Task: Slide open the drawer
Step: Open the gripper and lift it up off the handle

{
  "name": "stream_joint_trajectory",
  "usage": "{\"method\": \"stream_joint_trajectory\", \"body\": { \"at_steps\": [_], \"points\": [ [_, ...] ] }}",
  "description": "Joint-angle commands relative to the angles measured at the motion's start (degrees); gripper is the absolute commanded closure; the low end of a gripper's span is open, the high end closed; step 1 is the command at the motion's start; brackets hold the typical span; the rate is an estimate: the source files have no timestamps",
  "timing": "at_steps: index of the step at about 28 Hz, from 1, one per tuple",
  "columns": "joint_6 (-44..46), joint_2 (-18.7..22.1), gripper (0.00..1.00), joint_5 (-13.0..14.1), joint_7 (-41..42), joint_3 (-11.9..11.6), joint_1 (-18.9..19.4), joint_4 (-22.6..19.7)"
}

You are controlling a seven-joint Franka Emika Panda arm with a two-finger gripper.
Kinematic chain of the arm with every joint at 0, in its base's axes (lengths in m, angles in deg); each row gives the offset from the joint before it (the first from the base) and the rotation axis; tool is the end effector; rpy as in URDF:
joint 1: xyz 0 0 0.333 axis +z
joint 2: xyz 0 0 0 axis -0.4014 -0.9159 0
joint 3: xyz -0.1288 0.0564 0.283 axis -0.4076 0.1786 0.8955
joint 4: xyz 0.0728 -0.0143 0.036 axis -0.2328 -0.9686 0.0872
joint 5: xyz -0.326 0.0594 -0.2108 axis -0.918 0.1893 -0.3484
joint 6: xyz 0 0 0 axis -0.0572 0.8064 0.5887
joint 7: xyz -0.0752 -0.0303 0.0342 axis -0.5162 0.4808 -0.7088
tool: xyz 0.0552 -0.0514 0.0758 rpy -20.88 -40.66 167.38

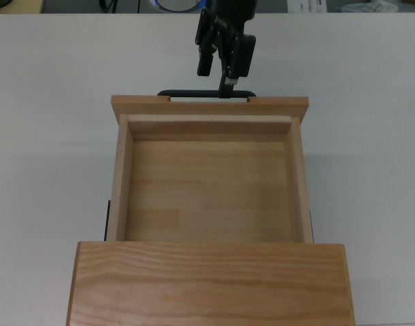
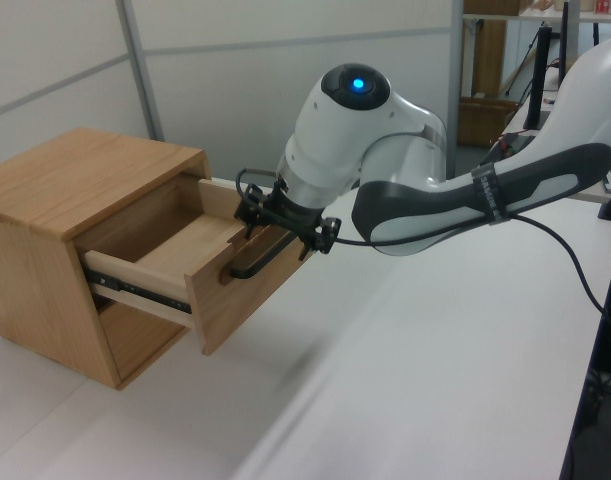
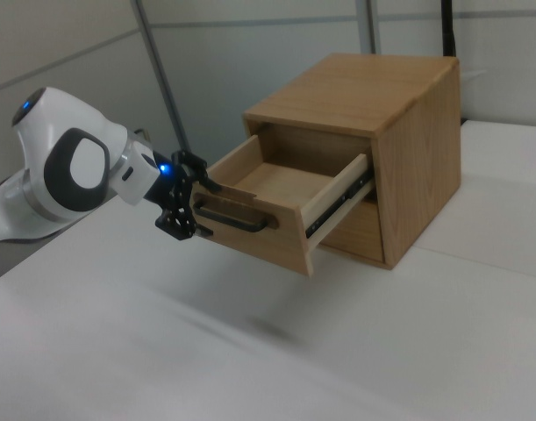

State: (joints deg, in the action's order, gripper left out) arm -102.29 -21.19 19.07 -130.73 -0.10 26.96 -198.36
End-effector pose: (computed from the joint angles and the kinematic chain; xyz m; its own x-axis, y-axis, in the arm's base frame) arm 0.5548 0.1444 0.5603 0.2673 -0.8909 0.3672 -0.7785 -0.4242 -0.4626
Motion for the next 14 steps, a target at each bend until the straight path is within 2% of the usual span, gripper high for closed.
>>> {"method": "stream_joint_trajectory", "body": {
  "at_steps": [1, 3, 4, 7, 8, 14],
  "points": [
    [3.26, 0.83, 0.0, 1.79, 10.47, -0.31, 0.48, 0.93],
    [4.5, 0.83, 0.0, 4.24, 15.83, -0.39, 0.48, 1.19],
    [5.2, 0.74, 0.0, 7.74, 22.55, -0.39, 0.48, 1.8],
    [8.71, 0.48, 0.0, 12.76, 33.31, -0.48, 0.4, 3.73],
    [12.03, 0.3, 0.0, 15.39, 39.0, -0.65, 0.22, 5.57],
    [21.71, -0.4, 0.0, 20.16, 56.61, -0.92, -0.04, 10.59]
  ]
}}
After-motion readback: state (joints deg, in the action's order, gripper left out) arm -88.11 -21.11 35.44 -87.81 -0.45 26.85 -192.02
